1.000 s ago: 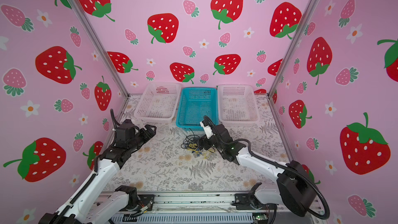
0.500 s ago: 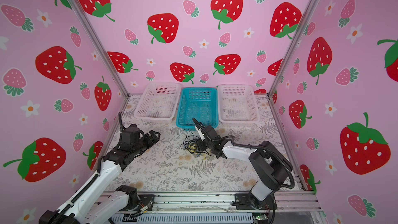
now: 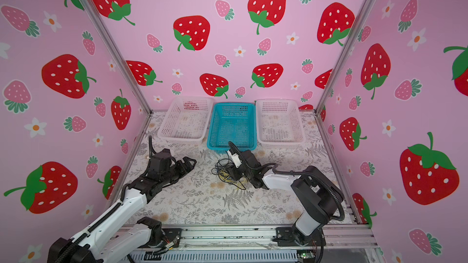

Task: Untangle the cables
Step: 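Move the right gripper down onto the cable tangle while the left gripper approaches, then close the right gripper on the black, blue and yellow cable bundle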

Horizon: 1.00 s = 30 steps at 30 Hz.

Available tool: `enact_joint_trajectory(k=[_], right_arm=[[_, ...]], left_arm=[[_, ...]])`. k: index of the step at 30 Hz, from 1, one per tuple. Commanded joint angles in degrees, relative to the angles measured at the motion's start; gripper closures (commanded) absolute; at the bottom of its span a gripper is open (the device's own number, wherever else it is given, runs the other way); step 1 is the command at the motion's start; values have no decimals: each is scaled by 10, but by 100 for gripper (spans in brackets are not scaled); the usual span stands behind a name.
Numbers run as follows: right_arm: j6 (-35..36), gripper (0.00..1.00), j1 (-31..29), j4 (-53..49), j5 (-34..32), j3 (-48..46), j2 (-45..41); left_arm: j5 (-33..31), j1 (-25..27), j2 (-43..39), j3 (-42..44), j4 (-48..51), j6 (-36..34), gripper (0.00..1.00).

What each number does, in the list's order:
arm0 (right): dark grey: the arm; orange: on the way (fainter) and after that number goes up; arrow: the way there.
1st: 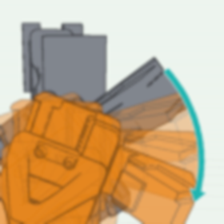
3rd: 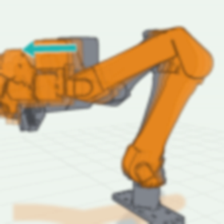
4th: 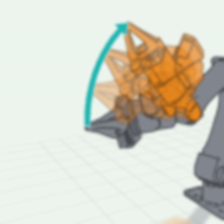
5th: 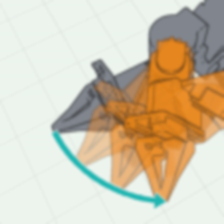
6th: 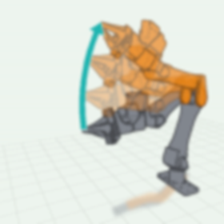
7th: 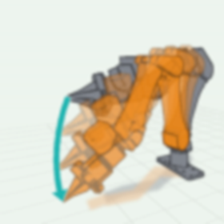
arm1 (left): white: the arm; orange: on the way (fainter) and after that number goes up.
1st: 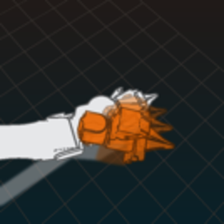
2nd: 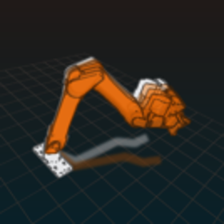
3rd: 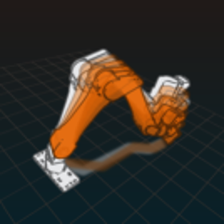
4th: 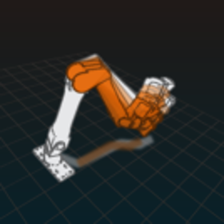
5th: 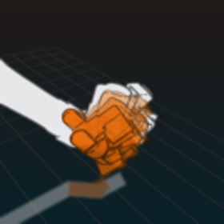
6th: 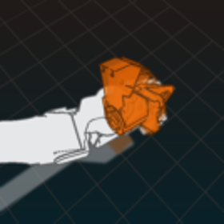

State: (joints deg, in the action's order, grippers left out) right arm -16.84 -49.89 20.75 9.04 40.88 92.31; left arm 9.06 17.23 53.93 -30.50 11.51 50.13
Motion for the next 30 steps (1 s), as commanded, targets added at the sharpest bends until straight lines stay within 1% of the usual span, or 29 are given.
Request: enact_joint_trajectory(k=[1, 2, 4, 6, 8, 13, 18, 21, 23, 24, 28, 30], right_arm=[[-11, 48, -4, -4, 36, -8, 19], [-13, 48, -4, -5, 42, -6, 25], [-14, 53, -5, -5, 52, -2, 33], [-16, 55, -5, -8, 56, 0, 35], [-15, 59, -5, -7, 61, 1, 35], [-13, 64, -7, -17, 73, 11, 50], [-7, 65, -13, -16, 112, 18, 59], [0, 62, -19, -4, 132, 14, 50], [4, 63, -24, 0, 129, 10, 41], [6, 65, -26, -2, 125, 10, 38], [33, 76, -42, -44, 71, 28, 39], [39, 81, -51, -52, 59, 33, 39]], left_arm=[[17, 14, 2, 15, -36, 26, 6], [19, 18, 2, 20, -42, 30, 6], [21, 26, 4, 26, -51, 37, 6], [20, 34, 5, 28, -55, 39, 6], [16, 43, 7, 29, -54, 40, 6], [10, 60, 17, 29, -61, 44, 6], [10, 70, 22, 23, -63, 41, 6], [10, 72, 20, 21, -59, 38, 6], [9, 74, 16, 21, -53, 36, 6], [7, 74, 14, 22, -52, 35, 6], [-1, 76, 4, 26, -41, 32, 6], [-4, 76, 1, 26, -35, 30, 6]])
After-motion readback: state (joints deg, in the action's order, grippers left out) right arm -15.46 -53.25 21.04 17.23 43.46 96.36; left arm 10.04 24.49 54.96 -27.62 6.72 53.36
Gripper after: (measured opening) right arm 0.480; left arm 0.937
